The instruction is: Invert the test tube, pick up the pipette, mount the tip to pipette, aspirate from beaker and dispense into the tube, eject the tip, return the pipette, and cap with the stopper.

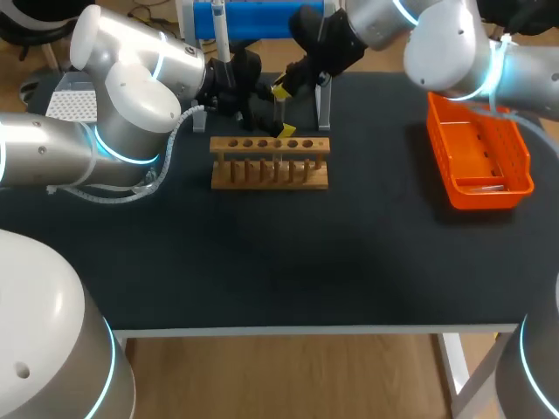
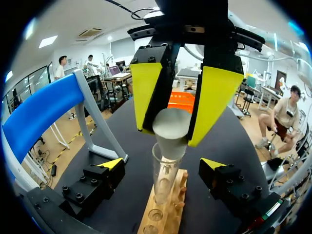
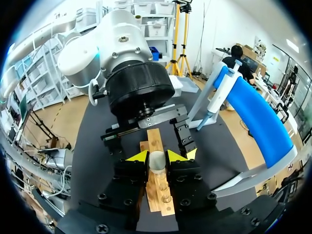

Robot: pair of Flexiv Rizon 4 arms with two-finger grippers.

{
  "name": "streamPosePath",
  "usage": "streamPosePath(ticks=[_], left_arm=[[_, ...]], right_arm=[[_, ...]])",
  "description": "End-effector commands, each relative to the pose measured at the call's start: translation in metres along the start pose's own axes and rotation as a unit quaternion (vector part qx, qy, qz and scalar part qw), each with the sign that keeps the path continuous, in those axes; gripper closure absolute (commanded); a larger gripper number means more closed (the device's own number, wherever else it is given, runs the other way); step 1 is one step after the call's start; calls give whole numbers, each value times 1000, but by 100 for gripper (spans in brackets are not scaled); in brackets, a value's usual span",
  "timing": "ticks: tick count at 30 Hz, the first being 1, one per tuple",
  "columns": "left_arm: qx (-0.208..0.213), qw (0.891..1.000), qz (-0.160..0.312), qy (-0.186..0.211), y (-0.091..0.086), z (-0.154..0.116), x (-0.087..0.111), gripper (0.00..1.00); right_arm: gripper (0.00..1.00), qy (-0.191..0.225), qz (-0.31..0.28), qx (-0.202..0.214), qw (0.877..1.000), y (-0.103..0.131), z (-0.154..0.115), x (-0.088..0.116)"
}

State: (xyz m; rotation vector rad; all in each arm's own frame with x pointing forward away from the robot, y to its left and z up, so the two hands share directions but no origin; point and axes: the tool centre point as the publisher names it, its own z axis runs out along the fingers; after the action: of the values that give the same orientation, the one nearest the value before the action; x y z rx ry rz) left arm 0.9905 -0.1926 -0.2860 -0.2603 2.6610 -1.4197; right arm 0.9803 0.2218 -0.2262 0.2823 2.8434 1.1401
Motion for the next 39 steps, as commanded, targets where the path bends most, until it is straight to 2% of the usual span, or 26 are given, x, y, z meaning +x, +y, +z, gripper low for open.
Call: streamPosePath(ticks=[1,27,39], left_arm=[[-1,1000,0,2,0,0,-1,0],[-1,1000,0,2,0,0,-1,0],[-1,1000,0,2,0,0,-1,0]], right_arm=[[100,0,0,0,1000,0,-2,-1],[100,-1,-1,5,1000,-5,-1,0],[100,-3,-3,-4,1000,7,-5,-3]])
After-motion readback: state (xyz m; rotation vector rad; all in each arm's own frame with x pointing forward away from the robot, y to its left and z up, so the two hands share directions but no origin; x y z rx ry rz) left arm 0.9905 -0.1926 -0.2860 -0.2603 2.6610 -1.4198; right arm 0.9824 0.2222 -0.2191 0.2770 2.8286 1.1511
